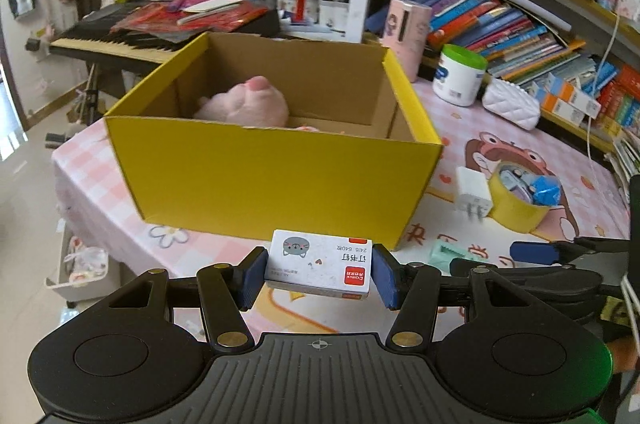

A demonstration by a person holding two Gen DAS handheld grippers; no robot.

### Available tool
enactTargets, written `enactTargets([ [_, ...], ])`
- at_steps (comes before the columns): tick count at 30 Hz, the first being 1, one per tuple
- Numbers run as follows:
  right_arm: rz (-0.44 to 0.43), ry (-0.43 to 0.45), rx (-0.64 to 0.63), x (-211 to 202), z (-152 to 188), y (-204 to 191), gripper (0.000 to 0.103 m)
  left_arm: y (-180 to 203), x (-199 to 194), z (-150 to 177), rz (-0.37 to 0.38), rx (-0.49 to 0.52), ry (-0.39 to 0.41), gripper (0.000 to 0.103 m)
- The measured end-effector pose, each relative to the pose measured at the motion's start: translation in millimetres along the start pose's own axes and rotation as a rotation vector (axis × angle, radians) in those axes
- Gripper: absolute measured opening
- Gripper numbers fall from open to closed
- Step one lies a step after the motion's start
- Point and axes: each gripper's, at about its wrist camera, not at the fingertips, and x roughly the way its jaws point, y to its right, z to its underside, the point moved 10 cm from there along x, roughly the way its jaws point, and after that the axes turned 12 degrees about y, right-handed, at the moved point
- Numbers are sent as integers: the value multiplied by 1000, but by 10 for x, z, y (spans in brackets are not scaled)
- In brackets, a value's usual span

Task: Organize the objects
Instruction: 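Grasp the mint-green stapler with the right tool and lift it, then carry the staple box and stapler over the yellow box with both tools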

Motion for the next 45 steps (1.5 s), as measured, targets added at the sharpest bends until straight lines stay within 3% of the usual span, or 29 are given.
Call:
enactTargets([
  [12, -55, -29, -62, 213, 40, -149, 53, -132, -7, 42, -34, -28, -10, 54],
  [13, -65, -31, -59, 215, 37, -157, 51, -132, 1, 46, -33, -28, -12, 54],
  [15, -86, -46, -42, 207, 32, -175, 32, -125, 8, 47, -30, -28, -15, 54],
  [17, -71, -57, -31, 195, 34, -157, 25, -114, 8, 37, -25, -26, -12, 54],
  [25, -61, -56, -14, 183, 45, -154, 23, -99, 0, 11, -15, -27, -8, 54],
  [31, -41, -72, 73, 44, 12, -143, 23, -80, -39, -11, 7, -23, 3, 54],
  [37, 14, -21, 126, -274, -171, -261, 23, -123, -108, -99, 37, -12, 38, 54],
  [45, 97, 78, 97, -711, -312, -630, 23, -336, -282, -214, 54, 26, 90, 54],
])
